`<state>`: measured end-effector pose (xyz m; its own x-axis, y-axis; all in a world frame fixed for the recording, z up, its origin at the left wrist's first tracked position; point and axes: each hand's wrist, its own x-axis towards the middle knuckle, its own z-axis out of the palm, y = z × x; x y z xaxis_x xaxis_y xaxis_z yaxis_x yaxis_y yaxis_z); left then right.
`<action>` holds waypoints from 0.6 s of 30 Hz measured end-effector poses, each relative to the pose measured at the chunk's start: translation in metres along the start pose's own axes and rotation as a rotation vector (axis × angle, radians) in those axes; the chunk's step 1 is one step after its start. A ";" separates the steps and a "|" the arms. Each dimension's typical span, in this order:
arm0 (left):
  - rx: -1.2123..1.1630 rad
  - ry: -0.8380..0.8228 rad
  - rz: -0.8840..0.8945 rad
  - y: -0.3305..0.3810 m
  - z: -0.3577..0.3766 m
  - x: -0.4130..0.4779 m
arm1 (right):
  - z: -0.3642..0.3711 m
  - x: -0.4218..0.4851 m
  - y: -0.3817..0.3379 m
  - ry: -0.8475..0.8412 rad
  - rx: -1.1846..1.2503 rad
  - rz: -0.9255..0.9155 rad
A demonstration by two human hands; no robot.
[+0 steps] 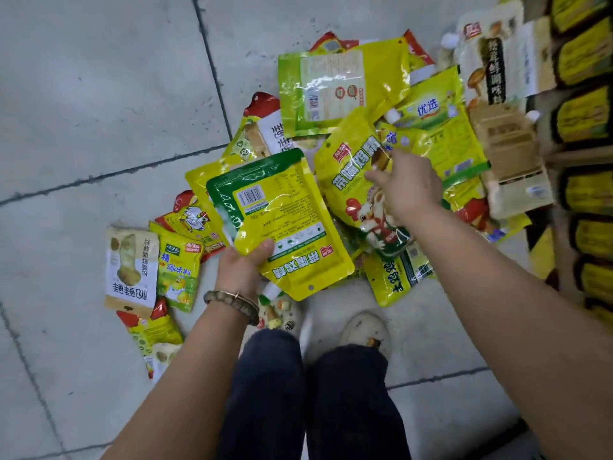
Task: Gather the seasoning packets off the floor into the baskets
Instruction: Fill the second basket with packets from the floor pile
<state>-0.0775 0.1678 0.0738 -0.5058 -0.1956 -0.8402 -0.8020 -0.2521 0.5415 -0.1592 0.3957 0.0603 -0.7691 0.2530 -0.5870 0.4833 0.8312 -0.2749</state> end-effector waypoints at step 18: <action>0.968 -0.505 0.168 0.061 0.101 -0.266 | -0.093 -0.371 0.151 0.656 1.103 0.855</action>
<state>-0.0245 0.3004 0.3274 -0.5262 0.3068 -0.7931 -0.5091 0.6334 0.5828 0.1602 0.4728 0.3072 -0.0103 0.8594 -0.5113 0.6926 -0.3626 -0.6235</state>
